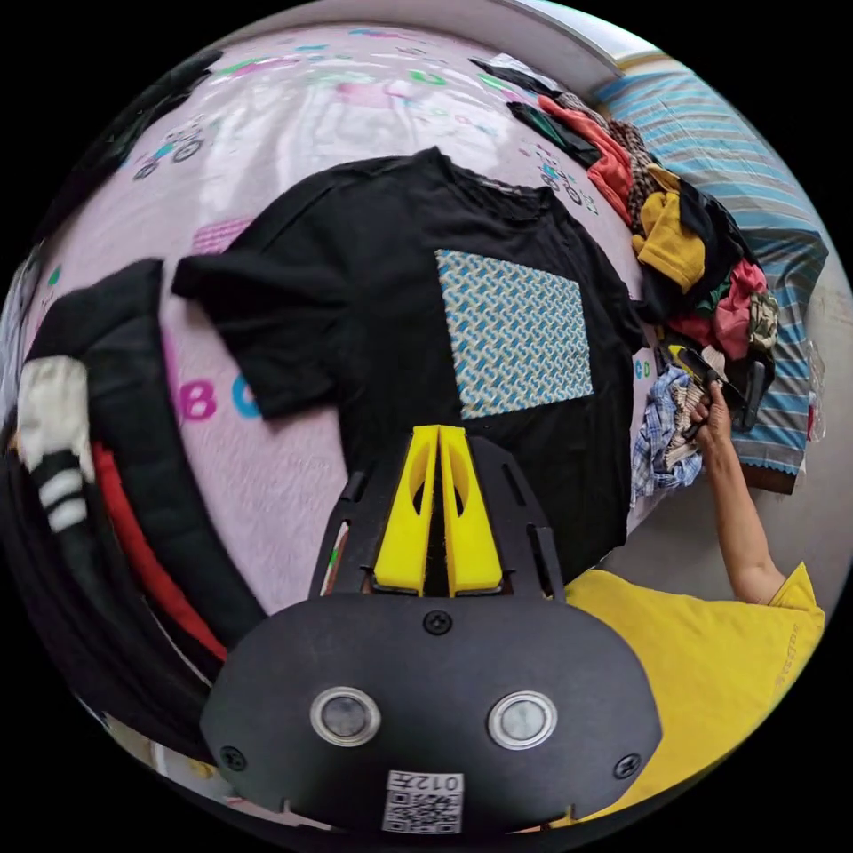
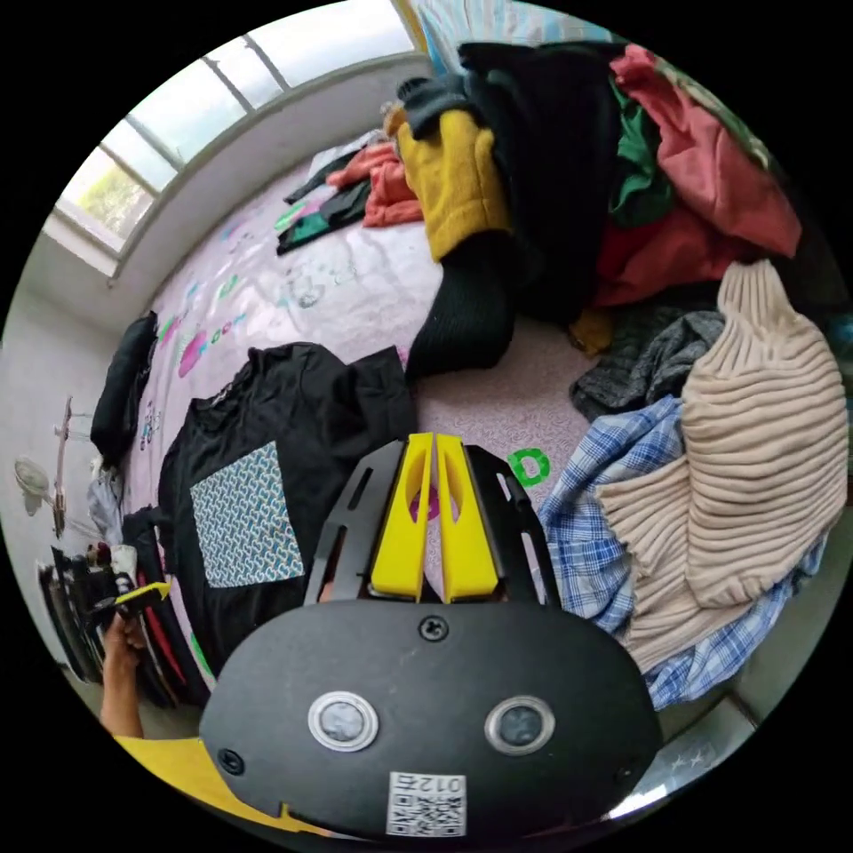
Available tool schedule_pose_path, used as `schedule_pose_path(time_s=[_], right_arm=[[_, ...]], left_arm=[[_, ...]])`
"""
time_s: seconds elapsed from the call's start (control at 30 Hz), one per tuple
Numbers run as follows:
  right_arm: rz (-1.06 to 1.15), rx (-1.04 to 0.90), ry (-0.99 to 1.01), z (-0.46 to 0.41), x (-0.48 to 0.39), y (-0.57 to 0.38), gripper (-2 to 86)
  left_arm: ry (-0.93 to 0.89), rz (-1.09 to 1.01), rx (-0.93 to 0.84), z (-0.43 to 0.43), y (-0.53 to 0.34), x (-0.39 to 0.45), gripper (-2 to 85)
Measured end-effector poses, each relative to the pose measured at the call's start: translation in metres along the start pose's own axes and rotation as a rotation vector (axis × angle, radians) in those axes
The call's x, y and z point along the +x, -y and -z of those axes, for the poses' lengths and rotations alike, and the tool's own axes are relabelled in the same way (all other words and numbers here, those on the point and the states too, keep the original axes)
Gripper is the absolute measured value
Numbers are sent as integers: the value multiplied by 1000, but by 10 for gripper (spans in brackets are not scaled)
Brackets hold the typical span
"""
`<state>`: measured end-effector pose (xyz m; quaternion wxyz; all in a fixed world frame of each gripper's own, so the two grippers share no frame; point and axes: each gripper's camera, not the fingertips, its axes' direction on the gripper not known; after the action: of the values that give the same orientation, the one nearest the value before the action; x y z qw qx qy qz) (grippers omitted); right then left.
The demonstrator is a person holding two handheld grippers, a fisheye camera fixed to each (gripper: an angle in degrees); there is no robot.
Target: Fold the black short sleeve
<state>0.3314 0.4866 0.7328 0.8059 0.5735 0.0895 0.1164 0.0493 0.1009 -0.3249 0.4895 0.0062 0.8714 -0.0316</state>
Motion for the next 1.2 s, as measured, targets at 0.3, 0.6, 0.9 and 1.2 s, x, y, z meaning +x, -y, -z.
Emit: schedule_pose_path(time_s=[0.3,0.6,0.9,1.2], right_arm=[[713,-423,86,-31,-195,-159,6],[714,-519,-168,-53,-225,-219,2],[750,-379,-179,-50,-257,-244,4],[839,-281,-31,-17,-233,-195,-1]], left_arm=[[-18,-61,-81,-29,-145,5,4],[77,-154,-151,-66,-195,16,4],[85,-199,-164,-66,-222,32,4],[56,88,-121,-50,-272,39,5]])
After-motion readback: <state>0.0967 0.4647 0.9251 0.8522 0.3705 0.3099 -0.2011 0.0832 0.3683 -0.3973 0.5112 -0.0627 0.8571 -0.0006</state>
